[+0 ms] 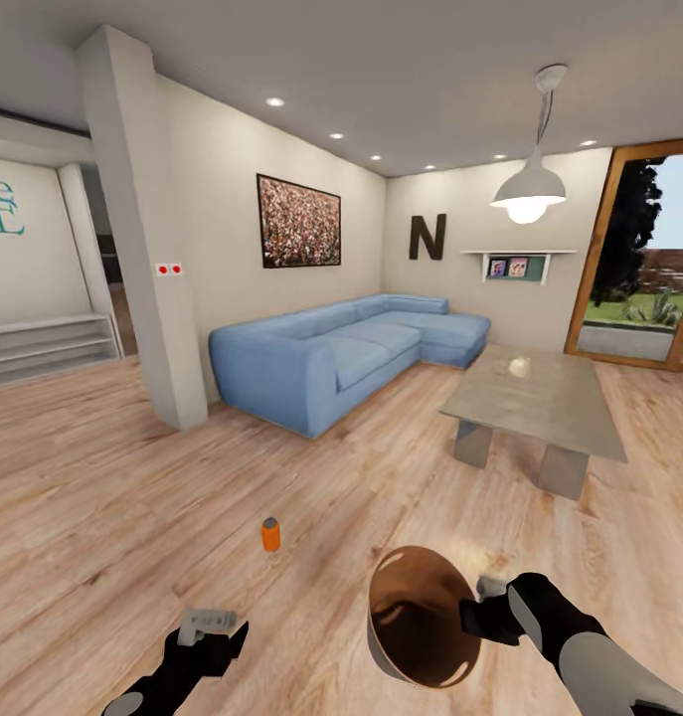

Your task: Put the three can of soda from the living room inside the tash can in the kitchen.

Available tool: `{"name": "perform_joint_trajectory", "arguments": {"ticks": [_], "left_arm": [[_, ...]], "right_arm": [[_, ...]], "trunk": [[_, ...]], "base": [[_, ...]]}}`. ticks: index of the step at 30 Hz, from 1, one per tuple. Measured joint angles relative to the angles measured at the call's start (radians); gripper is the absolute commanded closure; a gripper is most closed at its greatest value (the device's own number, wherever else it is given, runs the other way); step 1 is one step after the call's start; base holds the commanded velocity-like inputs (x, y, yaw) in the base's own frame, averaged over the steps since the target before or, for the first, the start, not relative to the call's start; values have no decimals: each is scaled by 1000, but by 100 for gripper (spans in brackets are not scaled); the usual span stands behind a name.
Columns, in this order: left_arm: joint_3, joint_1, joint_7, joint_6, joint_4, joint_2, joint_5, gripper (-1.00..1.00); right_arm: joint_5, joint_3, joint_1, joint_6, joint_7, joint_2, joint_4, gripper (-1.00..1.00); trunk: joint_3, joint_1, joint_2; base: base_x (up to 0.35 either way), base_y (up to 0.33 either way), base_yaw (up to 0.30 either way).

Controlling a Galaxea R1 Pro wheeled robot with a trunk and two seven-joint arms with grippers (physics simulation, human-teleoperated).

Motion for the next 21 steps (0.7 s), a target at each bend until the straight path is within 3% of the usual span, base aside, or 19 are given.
{"name": "perform_joint_trajectory", "arguments": {"ticks": [21], "left_arm": [[0, 0, 0, 0, -3, 0, 0, -100]], "right_arm": [[1, 2, 0, 0, 0, 4, 0, 100]], "trunk": [[-5, 0, 0]], "base": [[261, 220, -246]]}}
